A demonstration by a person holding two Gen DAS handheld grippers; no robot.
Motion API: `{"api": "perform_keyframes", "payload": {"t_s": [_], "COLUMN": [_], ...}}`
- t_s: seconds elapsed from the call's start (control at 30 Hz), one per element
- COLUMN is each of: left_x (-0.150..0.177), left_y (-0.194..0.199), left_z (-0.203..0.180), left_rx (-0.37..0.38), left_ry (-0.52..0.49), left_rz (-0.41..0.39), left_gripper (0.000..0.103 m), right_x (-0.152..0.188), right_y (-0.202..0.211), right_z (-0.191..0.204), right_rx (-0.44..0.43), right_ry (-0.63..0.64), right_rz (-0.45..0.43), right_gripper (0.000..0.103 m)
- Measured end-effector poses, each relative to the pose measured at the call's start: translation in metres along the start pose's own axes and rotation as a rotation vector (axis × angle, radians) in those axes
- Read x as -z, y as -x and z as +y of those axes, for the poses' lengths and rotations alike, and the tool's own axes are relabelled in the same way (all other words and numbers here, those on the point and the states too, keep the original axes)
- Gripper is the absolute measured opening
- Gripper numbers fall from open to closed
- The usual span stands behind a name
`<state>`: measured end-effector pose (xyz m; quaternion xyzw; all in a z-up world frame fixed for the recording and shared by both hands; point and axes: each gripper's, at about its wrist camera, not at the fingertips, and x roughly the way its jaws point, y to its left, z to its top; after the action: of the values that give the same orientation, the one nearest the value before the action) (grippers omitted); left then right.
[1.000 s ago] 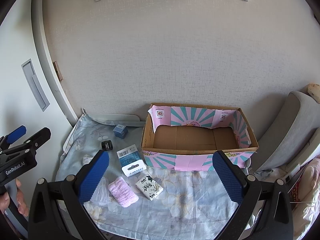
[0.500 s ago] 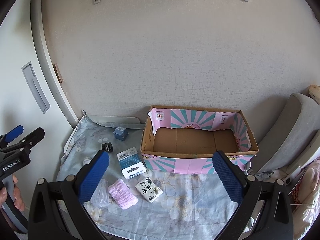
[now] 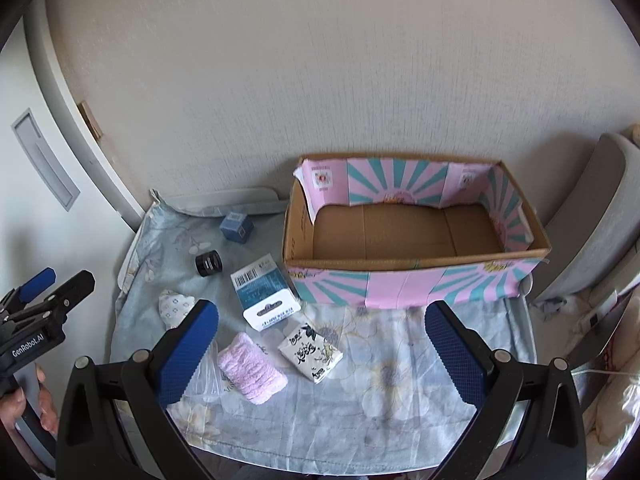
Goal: Organize objects
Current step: 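Grasp the white sock bundle with the left gripper while the right gripper grasps the tissue pack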
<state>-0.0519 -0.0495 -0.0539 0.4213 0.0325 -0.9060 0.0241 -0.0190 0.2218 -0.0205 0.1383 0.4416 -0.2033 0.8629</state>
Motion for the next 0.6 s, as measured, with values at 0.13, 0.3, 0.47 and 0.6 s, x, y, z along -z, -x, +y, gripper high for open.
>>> {"api": "perform_keyframes", "payload": {"t_s": [0.13, 0.3, 0.47, 0.6], "left_x": [0.012, 0.026, 0.038, 0.044], "left_y": [-0.028, -0.060, -0.090, -0.111], "left_z": [-0.002, -0.003, -0.005, -0.008], "left_rx": [0.008, 0.022, 0.029, 0.050], "left_ry": [-0.014, -0.046, -0.070, -0.097], "left_rz": [0.047, 0.094, 0.136, 0.148], "left_gripper": [0.103, 0.103, 0.098, 0.095], "right_x": [0.011, 0.027, 0.040, 0.046], "right_y": [-0.028, -0.061, -0.094, -0.114], "right_z": [0.002, 0.004, 0.011, 0.017], "right_rx": [0.011, 0.022, 0.042, 0.055], "right_ry": [-0.011, -0.044, -0.038, -0.044], "right_rz": [0.056, 0.117, 0.154, 0.171], "right_gripper": [0.103, 0.103, 0.102, 0.098]}}
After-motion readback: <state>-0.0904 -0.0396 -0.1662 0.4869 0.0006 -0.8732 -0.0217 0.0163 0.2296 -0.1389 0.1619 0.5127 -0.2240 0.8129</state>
